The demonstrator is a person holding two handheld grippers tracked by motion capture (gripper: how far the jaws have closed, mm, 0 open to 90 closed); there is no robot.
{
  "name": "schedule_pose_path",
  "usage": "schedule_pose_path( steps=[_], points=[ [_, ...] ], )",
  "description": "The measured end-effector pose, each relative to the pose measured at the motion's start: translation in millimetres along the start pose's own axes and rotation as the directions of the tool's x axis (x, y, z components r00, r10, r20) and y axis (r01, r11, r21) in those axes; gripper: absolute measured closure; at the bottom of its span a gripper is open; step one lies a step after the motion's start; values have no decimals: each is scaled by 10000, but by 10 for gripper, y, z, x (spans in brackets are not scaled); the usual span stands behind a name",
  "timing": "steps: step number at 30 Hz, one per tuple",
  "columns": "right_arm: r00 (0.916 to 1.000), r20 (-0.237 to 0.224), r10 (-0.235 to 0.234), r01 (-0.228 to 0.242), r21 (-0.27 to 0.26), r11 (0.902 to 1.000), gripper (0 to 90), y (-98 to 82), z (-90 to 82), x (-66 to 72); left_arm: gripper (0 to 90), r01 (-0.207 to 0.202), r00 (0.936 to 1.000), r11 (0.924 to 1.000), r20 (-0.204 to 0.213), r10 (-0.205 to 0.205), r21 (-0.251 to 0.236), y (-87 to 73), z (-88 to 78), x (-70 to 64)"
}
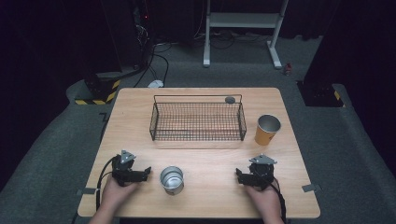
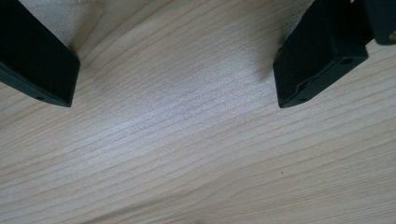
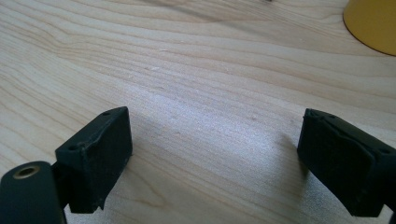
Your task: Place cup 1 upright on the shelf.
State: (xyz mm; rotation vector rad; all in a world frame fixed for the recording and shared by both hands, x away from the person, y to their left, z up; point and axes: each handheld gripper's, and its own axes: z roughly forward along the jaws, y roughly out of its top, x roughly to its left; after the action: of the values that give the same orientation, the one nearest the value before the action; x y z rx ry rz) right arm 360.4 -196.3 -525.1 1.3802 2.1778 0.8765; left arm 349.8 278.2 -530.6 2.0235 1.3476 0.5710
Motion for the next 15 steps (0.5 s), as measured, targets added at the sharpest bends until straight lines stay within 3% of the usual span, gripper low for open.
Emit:
schedule_pose_path(
  steps=[15],
  points=[
    [10000, 45, -58, 59, -81, 9999, 134, -5, -12, 3, 8, 14, 10000, 10000, -10, -14, -5, 1, 1, -1]
  ],
)
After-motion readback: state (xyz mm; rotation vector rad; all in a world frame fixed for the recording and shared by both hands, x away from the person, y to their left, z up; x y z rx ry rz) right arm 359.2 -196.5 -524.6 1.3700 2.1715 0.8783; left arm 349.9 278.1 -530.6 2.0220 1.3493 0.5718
